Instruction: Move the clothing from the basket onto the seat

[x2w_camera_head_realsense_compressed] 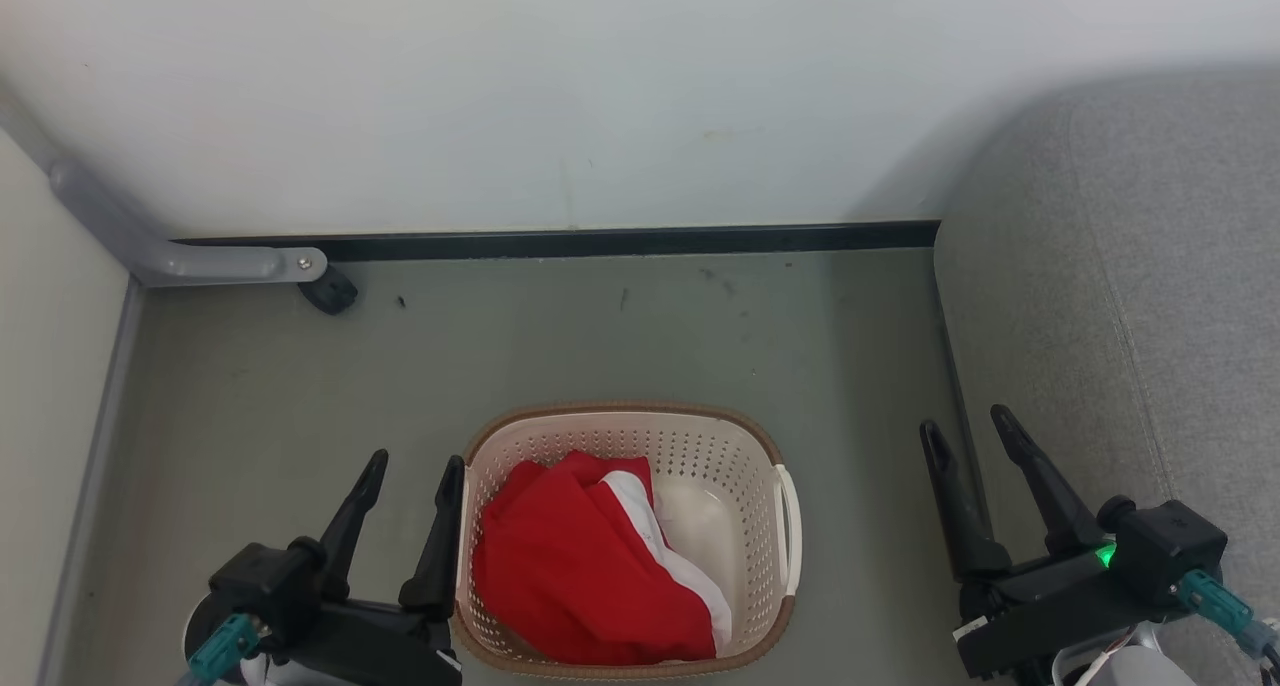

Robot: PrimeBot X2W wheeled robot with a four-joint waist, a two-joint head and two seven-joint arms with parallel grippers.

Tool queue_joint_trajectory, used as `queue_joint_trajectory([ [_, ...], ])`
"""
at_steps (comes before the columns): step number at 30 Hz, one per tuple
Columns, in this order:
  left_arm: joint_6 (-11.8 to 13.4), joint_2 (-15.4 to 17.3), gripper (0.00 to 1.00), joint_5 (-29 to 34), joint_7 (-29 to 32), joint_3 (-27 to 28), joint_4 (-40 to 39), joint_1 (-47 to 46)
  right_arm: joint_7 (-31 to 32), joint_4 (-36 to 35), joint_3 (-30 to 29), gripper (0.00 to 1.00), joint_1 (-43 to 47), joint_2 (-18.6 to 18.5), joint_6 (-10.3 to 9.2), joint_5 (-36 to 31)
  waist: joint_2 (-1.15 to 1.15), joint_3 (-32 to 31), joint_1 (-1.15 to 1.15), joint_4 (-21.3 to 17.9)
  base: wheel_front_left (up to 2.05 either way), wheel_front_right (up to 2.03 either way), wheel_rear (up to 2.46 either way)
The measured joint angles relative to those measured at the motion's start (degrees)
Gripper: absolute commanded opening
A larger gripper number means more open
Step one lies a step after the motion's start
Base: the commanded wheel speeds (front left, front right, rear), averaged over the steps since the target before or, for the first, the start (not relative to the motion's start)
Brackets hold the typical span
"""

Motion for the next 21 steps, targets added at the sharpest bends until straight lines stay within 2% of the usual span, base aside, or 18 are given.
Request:
queue_joint_trajectory([
  [8, -1.3, -1.2, 1.0, -1.7, 2.9, -1.3, 5.8, -4.3, 0.0, -0.8, 0.1, 1.0, -1.2, 0.7, 0.01, -0.3, 0.0, 3.8, 0.0, -1.5, 0.0, 0.0, 0.0],
  [21, -1.9, -1.4, 1.0, -2.3, 6.9, -1.5, 12.6, -12.8, 0.0, -3.4, -0.6, 1.0, -3.0, 2.3, -0.29, -0.6, 0.0, 10.7, 0.0, -4.5, 0.0, 0.0, 0.0],
])
